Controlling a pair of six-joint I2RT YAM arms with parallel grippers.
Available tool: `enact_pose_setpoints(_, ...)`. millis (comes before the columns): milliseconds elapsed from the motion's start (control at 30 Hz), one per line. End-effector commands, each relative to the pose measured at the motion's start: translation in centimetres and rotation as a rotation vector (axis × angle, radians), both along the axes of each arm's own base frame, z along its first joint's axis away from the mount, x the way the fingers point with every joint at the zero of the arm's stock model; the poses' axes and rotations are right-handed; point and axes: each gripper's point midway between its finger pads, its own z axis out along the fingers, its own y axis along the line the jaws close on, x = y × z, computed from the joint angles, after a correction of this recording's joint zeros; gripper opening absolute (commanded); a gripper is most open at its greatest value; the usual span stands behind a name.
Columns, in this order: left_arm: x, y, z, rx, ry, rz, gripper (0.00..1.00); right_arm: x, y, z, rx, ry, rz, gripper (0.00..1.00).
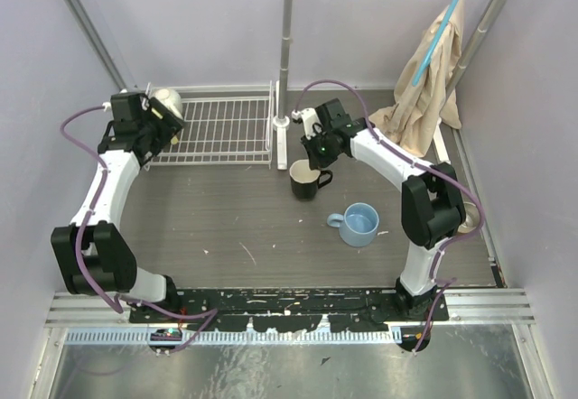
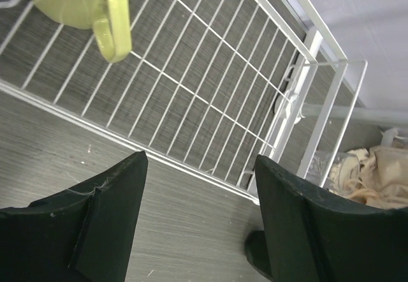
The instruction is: Load the cups into the dish rack
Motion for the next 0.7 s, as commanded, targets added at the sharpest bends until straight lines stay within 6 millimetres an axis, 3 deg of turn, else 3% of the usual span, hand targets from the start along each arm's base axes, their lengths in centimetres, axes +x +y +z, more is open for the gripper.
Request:
enact_pose_setpoints(0, 1.2, -1.8, 2.2, -0.041, -0.068, -0.111, 0.75, 0.4, 1.2, 3.0, 0.129, 0.035, -0.058, 0.01)
enact_pose_setpoints(133, 0.9, -3.8, 2.8, -0.107, -0.079, -0.2, 0.75, 0.3, 1.0, 3.8, 0.205, 0.067, -0.109, 0.01)
enact_pose_setpoints(267, -0.5, -5.9, 3.7, -0.166, -0.09, -0.293, 0.76, 0.6, 0.4, 6.2, 0.357, 0.1, -0.187, 0.01)
enact_pose_setpoints(367, -2.1, -7.7, 4.6, -0.219, -0.122, -0.381, 0.77, 0.9, 0.0, 8.6, 0.479, 0.123, -0.245, 0.01)
enact_pose_setpoints(533, -4.5, -11.4, 7.4, -0.231, -0.33, -0.593, 0.77, 1.1, -0.5, 13.1, 0.735, 0.166, -0.33, 0.01)
enact_pose_setpoints(667, -5.9, -13.0, 10.2, -0.225, -0.506, -0.713, 0.77, 0.4, -0.7, 17.1, 0.968, 0.204, -0.354, 0.01)
